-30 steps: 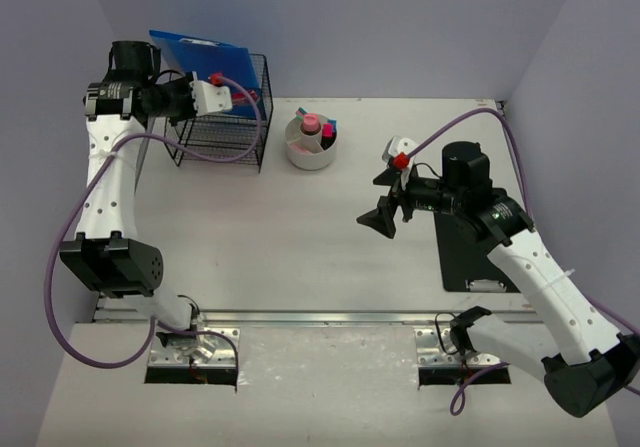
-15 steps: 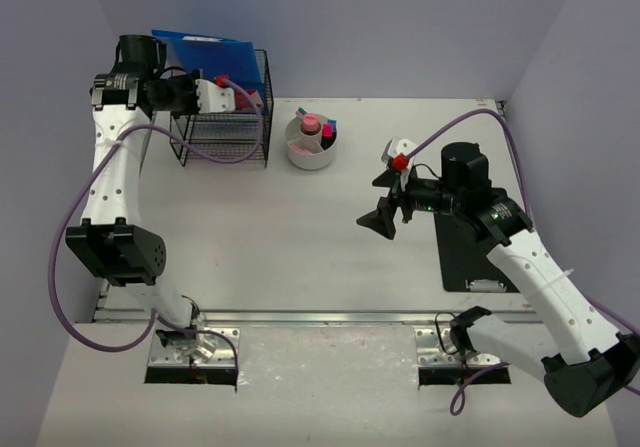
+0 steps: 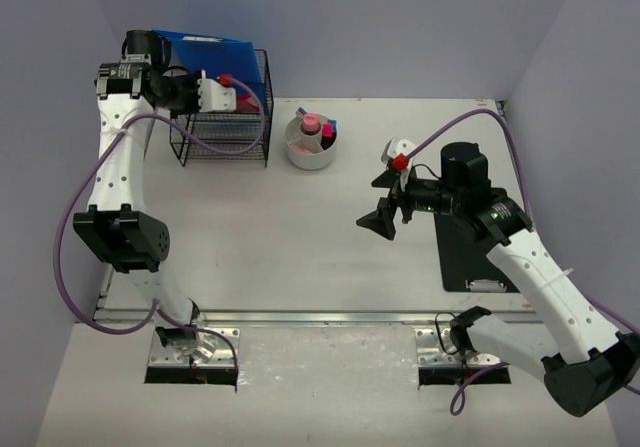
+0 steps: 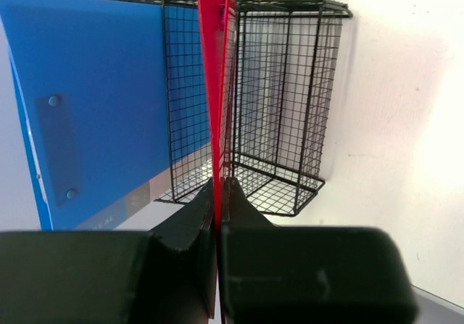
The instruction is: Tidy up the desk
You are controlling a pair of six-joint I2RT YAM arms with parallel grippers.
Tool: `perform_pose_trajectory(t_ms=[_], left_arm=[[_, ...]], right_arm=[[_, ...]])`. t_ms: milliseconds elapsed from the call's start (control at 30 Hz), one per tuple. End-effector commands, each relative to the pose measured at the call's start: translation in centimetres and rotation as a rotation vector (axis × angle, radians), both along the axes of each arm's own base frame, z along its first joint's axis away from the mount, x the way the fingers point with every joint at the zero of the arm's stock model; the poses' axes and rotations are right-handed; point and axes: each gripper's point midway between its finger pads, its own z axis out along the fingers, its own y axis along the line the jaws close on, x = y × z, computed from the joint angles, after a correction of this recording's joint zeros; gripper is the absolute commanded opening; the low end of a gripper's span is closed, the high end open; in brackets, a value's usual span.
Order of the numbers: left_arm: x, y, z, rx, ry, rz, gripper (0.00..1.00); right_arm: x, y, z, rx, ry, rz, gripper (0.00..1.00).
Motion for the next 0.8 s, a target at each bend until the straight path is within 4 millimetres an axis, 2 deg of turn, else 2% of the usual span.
perform_pose_trajectory(t_ms=[0,100,300,333,367,433,533,633,667,767], left_arm=[[2.7,-0.1,2.7,-0.062,-0.141,0.059,0.1],[4.8,-0.3,4.7,-0.175,-0.233,0.132,0.36],[7.1,-0.1,7.0,-0.313,-0.458,0.212,0.66],[7.4,0.0,6.4,-0.334,-0.468,0.235,0.68],[7.9,0.0,7.4,-0.345,-0.519,0.238,0.7],[8.5,0.1,7.4,-0.372,-0.534,0.26,0.7],[9.3,0.6,6.6,-0.425,-0.518,0.319,0.71],[10.0,1.6,7.6,-0.487,-0.602,0.387,0.72],[10.0,1.6,8.5,-0.495,-0.64,0.381,0.72],[10.4,2.0,8.9,-0.541,-0.71,0.409,0.73]], right_arm=[[0.2,0.3,0.9,0.029,-0.016,0.011,0.99],[0.2,0.3,0.8,0.026,-0.012,0.01,0.99],[0.1,0.2,0.7,0.025,-0.003,0.009,0.99],[0.1,0.3,0.8,0.026,-0.006,0.01,0.99],[0.2,0.3,0.8,0.025,-0.006,0.01,0.99],[0.2,0.3,0.8,0.025,-0.005,0.008,0.99],[0.2,0.2,0.8,0.02,-0.009,0.006,0.99],[0.1,0.2,0.7,0.021,-0.006,0.007,0.99],[0.1,0.2,0.8,0.022,-0.004,0.006,0.99],[0.2,0.3,1.0,0.027,-0.004,0.005,0.99]])
